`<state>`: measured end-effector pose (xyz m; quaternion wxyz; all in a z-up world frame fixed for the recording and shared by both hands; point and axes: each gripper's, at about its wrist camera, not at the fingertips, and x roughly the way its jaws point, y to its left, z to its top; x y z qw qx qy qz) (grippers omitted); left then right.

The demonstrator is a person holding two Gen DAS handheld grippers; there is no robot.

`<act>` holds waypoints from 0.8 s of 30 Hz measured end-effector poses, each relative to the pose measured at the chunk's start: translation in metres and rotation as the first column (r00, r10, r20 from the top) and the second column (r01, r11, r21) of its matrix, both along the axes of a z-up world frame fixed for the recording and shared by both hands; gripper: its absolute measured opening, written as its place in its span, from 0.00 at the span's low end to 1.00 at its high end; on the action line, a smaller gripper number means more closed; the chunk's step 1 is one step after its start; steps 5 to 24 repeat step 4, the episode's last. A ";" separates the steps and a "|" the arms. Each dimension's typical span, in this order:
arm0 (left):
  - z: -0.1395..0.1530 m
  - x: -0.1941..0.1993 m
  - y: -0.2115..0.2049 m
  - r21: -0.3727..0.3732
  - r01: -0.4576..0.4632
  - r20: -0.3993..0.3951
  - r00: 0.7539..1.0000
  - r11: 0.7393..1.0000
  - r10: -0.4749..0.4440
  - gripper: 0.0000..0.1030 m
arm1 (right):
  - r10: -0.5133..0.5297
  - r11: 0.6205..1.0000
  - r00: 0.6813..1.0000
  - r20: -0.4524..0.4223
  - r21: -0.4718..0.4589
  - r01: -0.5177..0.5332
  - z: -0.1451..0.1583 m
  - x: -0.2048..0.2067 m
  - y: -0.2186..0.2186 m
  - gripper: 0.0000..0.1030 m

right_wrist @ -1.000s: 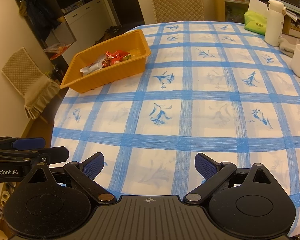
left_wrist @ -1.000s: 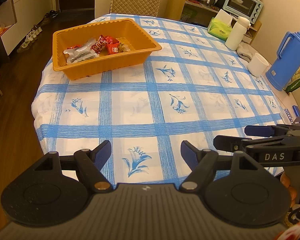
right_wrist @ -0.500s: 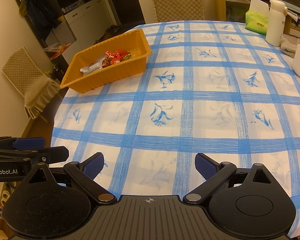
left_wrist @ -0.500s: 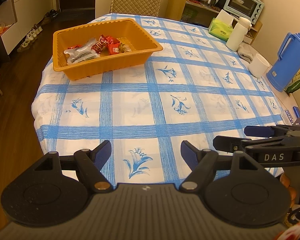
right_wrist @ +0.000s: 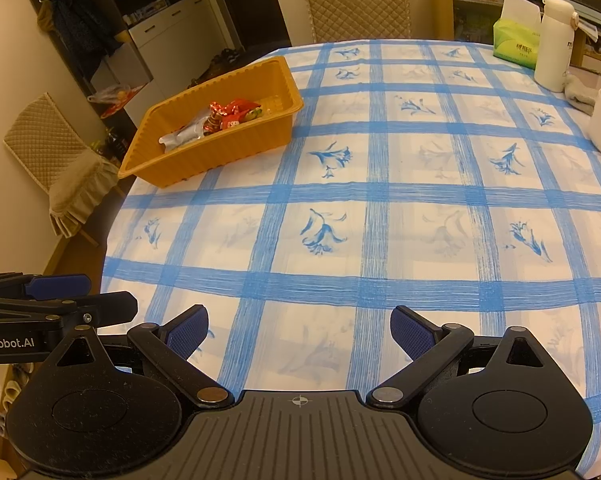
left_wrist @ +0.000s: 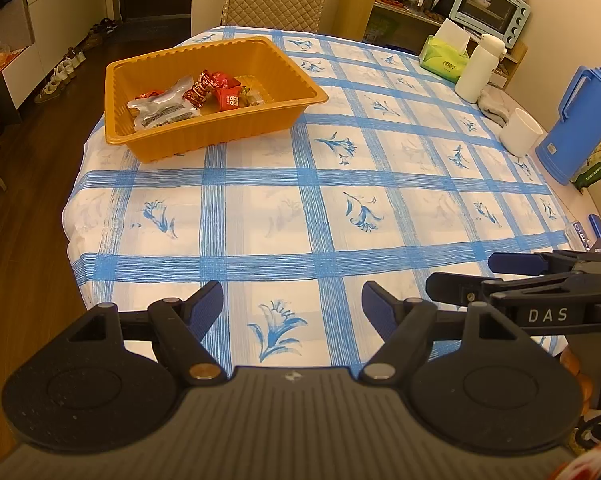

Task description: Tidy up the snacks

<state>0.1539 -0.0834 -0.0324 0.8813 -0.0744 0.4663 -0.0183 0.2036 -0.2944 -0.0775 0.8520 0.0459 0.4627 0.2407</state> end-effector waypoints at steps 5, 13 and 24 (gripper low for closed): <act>0.000 0.000 0.001 -0.003 0.004 -0.002 1.000 1.000 -0.004 0.73 | -0.001 1.000 1.000 -0.002 0.000 0.001 0.000 -0.001 0.002 0.94; 0.000 0.000 0.001 -0.003 0.004 -0.002 1.000 1.000 -0.004 0.73 | -0.001 1.000 1.000 -0.002 0.000 0.001 0.000 -0.001 0.002 0.94; 0.000 0.000 0.001 -0.003 0.004 -0.002 1.000 1.000 -0.004 0.73 | -0.001 1.000 1.000 -0.002 0.000 0.001 0.000 -0.001 0.002 0.94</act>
